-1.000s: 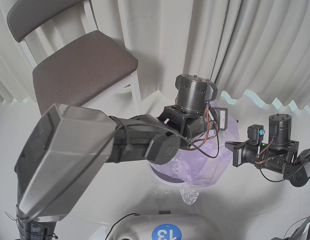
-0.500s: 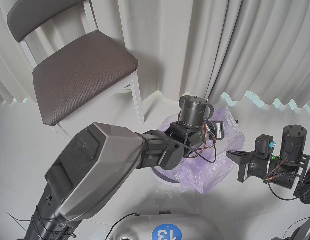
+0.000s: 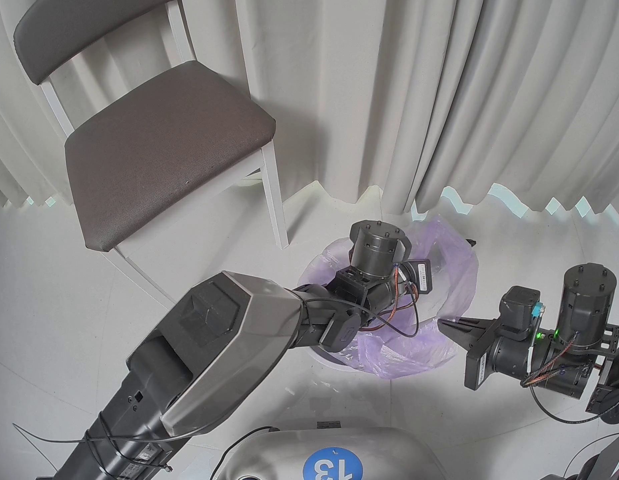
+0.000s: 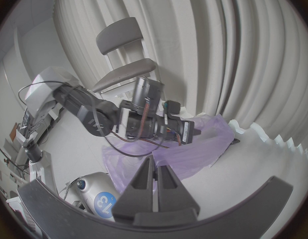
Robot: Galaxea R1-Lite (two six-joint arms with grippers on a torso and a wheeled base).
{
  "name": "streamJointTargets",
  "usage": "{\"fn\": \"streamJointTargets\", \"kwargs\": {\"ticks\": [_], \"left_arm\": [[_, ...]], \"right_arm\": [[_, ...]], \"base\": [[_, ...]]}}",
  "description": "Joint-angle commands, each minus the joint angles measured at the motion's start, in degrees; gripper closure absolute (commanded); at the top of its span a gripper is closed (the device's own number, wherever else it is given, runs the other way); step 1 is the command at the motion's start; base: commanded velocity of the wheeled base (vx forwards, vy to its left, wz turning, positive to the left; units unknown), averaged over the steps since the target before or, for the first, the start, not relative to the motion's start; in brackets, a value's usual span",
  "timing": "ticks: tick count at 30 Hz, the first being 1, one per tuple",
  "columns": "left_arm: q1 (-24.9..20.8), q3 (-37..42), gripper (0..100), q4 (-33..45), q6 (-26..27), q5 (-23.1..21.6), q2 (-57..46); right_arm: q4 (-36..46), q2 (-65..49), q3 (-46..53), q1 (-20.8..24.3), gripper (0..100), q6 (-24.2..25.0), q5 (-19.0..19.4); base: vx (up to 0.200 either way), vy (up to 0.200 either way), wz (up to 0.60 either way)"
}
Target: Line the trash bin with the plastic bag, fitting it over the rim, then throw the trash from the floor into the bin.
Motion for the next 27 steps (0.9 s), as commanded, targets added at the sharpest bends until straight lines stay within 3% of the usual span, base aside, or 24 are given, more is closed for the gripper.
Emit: {"fn": "streamJointTargets", "kwargs": {"ticks": [1,11,19,27], "left_arm": [[0.22,-0.62,100,-2.89,-1.74,-0.48,3.68],[1.72,2.0,100,-11.76,-4.64,-0.48,3.77],[2.6,23.0,100,-34.79,-5.87,0.66,-2.91],[4.53,33.64,100,-41.91,-7.89,0.66,-11.26]], "right_arm": [[-0.09,2.22,-0.51,2.65,100,-0.75,-0.67],[-3.25,10.74,-1.13,4.94,100,-0.83,-2.43],[-11.25,19.0,0.36,3.8,100,-0.92,-3.48],[-12.22,20.67,1.24,-1.65,100,-1.36,-3.4]], "base": [[0.0,0.0,0.0],[0.0,0.0,0.0],[0.0,0.0,0.0],[0.0,0.0,0.0]]}}
